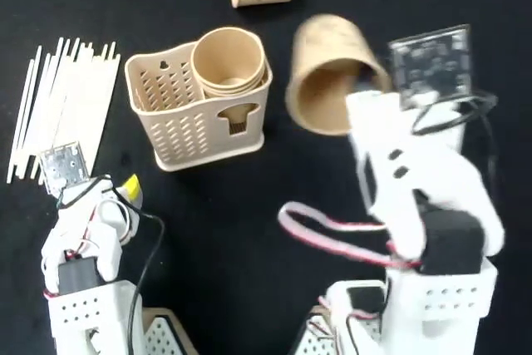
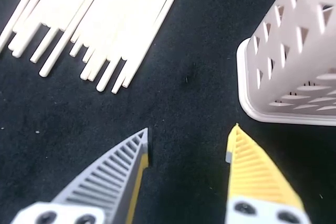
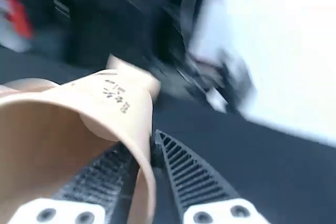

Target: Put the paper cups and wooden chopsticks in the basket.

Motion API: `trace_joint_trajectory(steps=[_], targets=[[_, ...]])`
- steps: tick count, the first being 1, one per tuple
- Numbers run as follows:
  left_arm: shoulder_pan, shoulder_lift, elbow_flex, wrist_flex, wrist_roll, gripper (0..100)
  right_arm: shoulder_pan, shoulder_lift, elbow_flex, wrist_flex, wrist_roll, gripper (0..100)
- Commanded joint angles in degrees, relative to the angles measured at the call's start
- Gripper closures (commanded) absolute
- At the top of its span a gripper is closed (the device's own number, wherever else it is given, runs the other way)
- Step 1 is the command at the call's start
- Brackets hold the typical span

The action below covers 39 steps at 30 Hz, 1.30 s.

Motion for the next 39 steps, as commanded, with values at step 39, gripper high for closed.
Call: trace_joint_trajectory(steps=[39], targets=[[0.57, -0.53, -0.22, -0.26, -0.09, 76, -6.95, 40.75, -28.0, 8.7, -4.31, 98.6]])
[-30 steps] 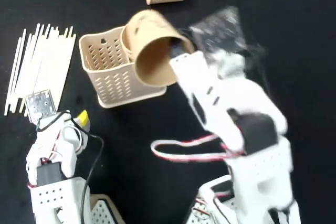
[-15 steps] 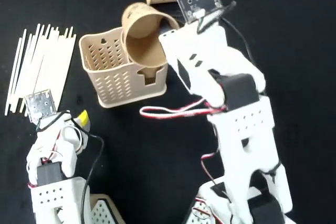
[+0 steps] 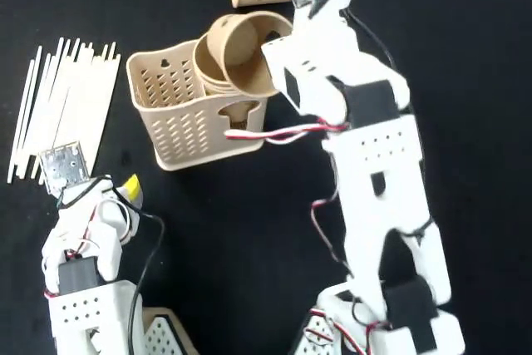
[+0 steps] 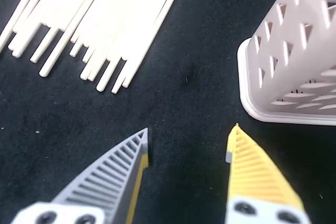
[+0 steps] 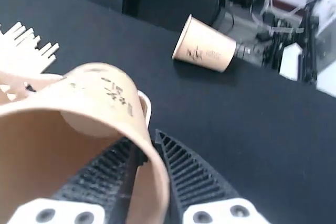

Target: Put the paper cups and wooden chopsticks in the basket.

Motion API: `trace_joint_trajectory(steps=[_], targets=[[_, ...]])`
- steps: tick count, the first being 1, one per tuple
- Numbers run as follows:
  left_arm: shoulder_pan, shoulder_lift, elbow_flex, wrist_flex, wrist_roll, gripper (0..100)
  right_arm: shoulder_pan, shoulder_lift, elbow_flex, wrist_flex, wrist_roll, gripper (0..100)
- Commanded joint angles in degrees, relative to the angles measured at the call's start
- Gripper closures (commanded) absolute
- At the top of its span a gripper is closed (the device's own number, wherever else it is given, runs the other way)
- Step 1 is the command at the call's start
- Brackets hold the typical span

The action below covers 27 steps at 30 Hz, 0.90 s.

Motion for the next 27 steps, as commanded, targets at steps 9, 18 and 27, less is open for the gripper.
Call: trace_joint_trajectory(steps=[9, 18, 27], targets=[[0.57, -0.53, -0.22, -0.26, -0.09, 76, -4.75, 6.9, -19.74, 13.19, -0.26, 98.5], [0.57, -0.53, -0.22, -0.26, -0.09, 76, -4.92, 16.31, -36.7, 24.26, -0.26, 95.3], [0.57, -0.53, -0.22, -0.26, -0.09, 76, -4.84, 27.12, -54.99, 29.45, -4.66, 81.5]])
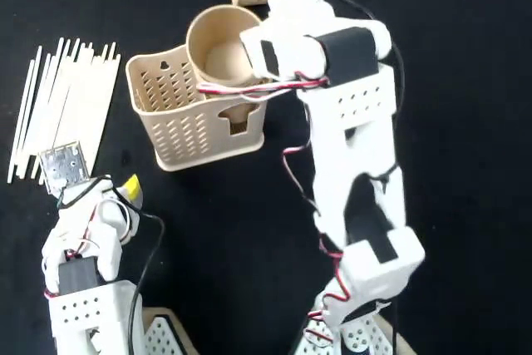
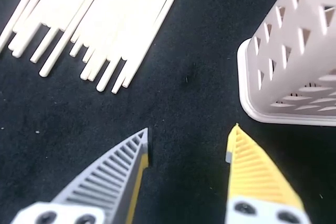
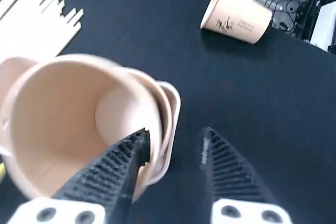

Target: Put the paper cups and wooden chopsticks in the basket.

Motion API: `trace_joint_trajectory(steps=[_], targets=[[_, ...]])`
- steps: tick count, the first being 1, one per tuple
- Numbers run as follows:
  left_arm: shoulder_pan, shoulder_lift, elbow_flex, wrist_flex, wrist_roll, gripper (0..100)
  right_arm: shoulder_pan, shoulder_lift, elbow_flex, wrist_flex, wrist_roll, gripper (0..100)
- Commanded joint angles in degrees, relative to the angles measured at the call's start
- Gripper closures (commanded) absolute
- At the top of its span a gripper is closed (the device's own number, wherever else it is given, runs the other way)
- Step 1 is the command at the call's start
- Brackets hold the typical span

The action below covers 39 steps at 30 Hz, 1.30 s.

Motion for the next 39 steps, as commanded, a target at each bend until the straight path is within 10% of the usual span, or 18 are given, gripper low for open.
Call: trace_joint_trajectory(steps=[1, 14, 25, 39], targets=[[0.57, -0.53, -0.22, -0.26, -0.09, 76, -0.7, 1.63, -9.45, 0.0, -1.14, 81.5], [0.31, -0.53, -0.4, -0.26, -0.09, 76, 1.85, -0.57, -16.22, 5.8, 3.43, 81.8], [-6.02, 0.09, -7.52, 7.91, -1.67, 76, 17.32, -24.13, 25.1, 2.29, 10.11, 81.8], [-5.93, -0.53, -4.88, 8.18, -2.02, 76, 27.78, -22.9, 77.41, -35.43, 26.99, 81.9]])
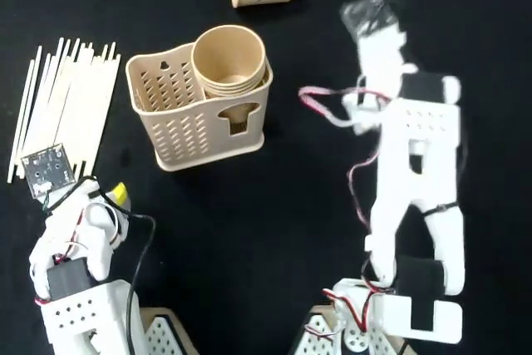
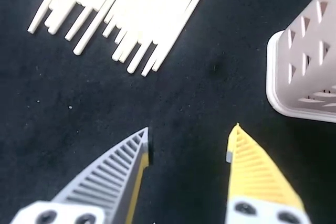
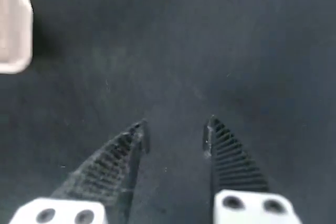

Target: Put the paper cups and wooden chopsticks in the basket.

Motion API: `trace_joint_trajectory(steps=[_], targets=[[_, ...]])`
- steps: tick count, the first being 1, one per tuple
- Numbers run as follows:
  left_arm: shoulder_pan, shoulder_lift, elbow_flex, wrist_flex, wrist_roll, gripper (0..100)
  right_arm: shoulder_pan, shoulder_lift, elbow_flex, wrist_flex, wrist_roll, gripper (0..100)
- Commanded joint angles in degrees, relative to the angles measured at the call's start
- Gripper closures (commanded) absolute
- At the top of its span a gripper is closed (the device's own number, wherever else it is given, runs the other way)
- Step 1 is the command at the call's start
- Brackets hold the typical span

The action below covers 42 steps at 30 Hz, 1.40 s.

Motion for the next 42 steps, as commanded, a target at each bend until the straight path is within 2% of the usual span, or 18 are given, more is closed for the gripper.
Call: trace_joint_trajectory(steps=[1, 6, 8, 12, 14, 17, 21, 26, 31, 38, 42], targets=[[-0.04, -0.53, -0.22, 0.0, -0.97, 76, 1.41, -2.24, 12.79, -11.78, 3.16, 81.9], [5.58, -0.53, 3.91, 0.0, -8.62, 76, 1.05, -6.9, 28.26, -25.23, 2.2, 81.9], [6.37, -0.53, 4.79, 0.0, -9.76, 76, 1.32, -8.75, 31.78, -29.36, -2.46, 84.4], [6.37, -0.53, 4.53, -0.79, -9.58, 76, 1.05, -11.21, 37.23, -36.13, -11.69, 98.9], [3.74, -0.53, 3.3, -1.93, -9.58, 76, 1.14, -12.0, 39.08, -37.8, -13.01, 96.5], [-2.68, 0.09, -2.86, -5.54, -10.55, 76, 1.32, -12.09, 42.24, -41.58, -13.1, 94.6], [-6.81, 4.22, -12.97, -1.85, -12.75, 76, 1.49, -12.62, 47.87, -48.97, -12.75, 94.6], [-6.73, 15.56, -19.03, 1.32, -12.48, 76, 1.14, -12.88, 49.54, -51.87, -12.66, 94.6], [-7.25, 19.6, -21.05, -5.89, -12.84, 76, 0.97, -12.79, 52.53, -56.26, -12.57, 94.3], [-5.05, 28.13, -38.37, -6.51, -12.84, 76, 2.64, -12.7, 61.05, -73.58, -12.48, 94.3], [-2.42, 40.18, -54.81, -0.88, -12.84, 76, 2.55, -12.79, 66.95, -84.22, -12.48, 94.3]])
